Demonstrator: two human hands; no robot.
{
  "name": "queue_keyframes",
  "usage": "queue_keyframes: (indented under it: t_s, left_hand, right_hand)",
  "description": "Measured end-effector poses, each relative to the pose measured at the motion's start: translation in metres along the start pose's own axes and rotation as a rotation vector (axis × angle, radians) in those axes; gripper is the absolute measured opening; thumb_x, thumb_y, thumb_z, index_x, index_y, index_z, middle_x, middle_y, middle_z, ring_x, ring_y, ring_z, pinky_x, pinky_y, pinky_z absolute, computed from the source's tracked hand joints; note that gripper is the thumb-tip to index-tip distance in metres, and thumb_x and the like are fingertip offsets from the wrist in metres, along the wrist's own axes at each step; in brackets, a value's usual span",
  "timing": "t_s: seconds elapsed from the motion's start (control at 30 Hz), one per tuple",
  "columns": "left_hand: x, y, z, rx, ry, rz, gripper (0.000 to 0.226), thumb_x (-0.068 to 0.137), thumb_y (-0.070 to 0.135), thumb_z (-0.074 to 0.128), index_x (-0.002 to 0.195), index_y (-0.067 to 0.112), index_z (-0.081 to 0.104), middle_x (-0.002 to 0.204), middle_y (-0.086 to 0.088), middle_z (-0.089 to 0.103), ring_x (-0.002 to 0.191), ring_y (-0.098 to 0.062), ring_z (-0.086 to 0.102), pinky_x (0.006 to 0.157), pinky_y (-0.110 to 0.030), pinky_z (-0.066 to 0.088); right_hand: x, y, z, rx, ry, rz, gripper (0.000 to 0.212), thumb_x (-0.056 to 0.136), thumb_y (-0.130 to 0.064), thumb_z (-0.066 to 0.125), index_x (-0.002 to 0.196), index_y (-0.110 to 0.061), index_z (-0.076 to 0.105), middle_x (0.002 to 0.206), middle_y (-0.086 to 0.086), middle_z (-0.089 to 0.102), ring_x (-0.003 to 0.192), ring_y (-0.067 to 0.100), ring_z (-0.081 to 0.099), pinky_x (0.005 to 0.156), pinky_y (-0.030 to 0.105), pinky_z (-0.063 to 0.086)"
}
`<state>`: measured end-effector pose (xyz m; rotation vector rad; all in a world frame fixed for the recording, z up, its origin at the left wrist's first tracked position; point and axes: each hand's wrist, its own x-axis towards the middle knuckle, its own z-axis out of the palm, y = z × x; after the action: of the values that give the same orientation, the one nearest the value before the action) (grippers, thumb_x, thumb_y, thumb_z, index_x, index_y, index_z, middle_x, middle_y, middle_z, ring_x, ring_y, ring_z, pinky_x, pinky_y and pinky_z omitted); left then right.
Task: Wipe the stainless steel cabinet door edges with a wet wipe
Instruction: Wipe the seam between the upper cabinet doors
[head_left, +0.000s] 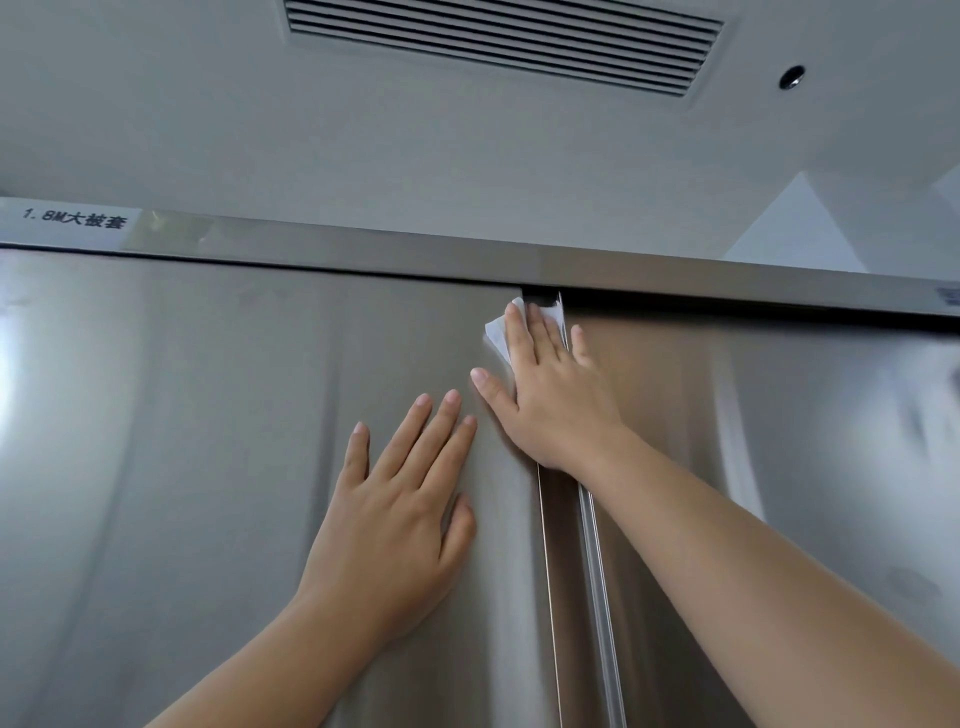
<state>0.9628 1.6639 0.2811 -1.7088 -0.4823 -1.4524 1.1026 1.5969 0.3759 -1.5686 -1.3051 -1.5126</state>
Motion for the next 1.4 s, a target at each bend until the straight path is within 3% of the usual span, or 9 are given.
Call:
queue_keyframes:
  t_s: [0.1,0.3,0.53,0.87,1.07,1.23,1.4]
  left_hand:
    - [-0.002,0.000,-0.001,0.003,0.007,-0.007,0.057,0.084,0.031,0.032,0.134,0.010,0.050,0.143,-0.005,0.042,0.131,-0.026,0.039,0.098,-0.058,0.035]
    - [-0.002,0.000,-0.001,-0.003,0.026,-0.005,0.056,0.084,0.030,0.033,0.132,0.010,0.053,0.141,-0.006,0.045,0.129,-0.027,0.042,0.095,-0.060,0.038]
    - [-0.002,0.000,-0.002,0.002,0.013,-0.005,0.056,0.085,0.031,0.032,0.134,0.010,0.051,0.143,-0.005,0.043,0.131,-0.027,0.040,0.097,-0.058,0.037]
    - [-0.003,-0.002,0.002,0.003,0.035,0.006,0.056,0.085,0.031,0.032,0.136,0.010,0.048,0.144,-0.006,0.040,0.132,-0.028,0.038,0.098,-0.058,0.033]
    - [-0.004,0.000,0.001,-0.002,0.044,0.009,0.056,0.085,0.028,0.032,0.134,0.008,0.049,0.142,-0.008,0.043,0.130,-0.029,0.041,0.096,-0.058,0.037]
    - [-0.005,0.001,0.000,-0.002,0.046,-0.007,0.056,0.085,0.028,0.032,0.134,0.006,0.049,0.143,-0.008,0.042,0.131,-0.030,0.039,0.098,-0.059,0.032]
    - [-0.009,-0.001,0.000,0.018,0.048,-0.027,0.058,0.084,0.029,0.033,0.134,0.003,0.047,0.143,-0.010,0.041,0.130,-0.030,0.038,0.098,-0.057,0.029]
  right_hand:
    - [-0.012,0.002,0.001,-0.029,-0.015,-0.052,0.080,0.089,-0.059,0.009,0.148,-0.009,-0.012,0.157,0.011,-0.007,0.145,0.021,-0.006,0.113,0.033,-0.009]
    - [0.013,-0.002,-0.009,-0.057,-0.033,0.005,0.084,0.093,-0.061,0.018,0.147,-0.004,-0.011,0.156,0.017,-0.004,0.145,0.024,-0.004,0.114,0.033,-0.006]
    - [-0.013,0.004,-0.003,-0.031,-0.035,-0.075,0.085,0.089,-0.061,0.014,0.147,-0.005,-0.013,0.157,0.013,-0.009,0.144,0.021,-0.008,0.114,0.031,-0.007]
    - [0.015,0.002,-0.007,0.009,-0.039,0.007,0.083,0.093,-0.059,0.020,0.147,-0.004,-0.010,0.157,0.011,-0.001,0.145,0.022,-0.003,0.115,0.035,-0.002]
    - [-0.035,0.003,0.003,-0.016,-0.033,-0.093,0.089,0.084,-0.063,0.008,0.147,-0.004,-0.012,0.157,0.012,-0.006,0.145,0.022,-0.004,0.114,0.033,-0.004]
    - [0.003,0.002,-0.006,-0.011,-0.062,-0.020,0.079,0.095,-0.055,0.020,0.147,-0.003,-0.011,0.157,0.013,-0.003,0.145,0.022,-0.002,0.114,0.037,-0.003]
    - [0.010,0.000,-0.007,0.016,-0.064,-0.002,0.078,0.096,-0.054,0.020,0.147,-0.004,-0.011,0.157,0.012,-0.005,0.145,0.022,-0.004,0.115,0.036,-0.005]
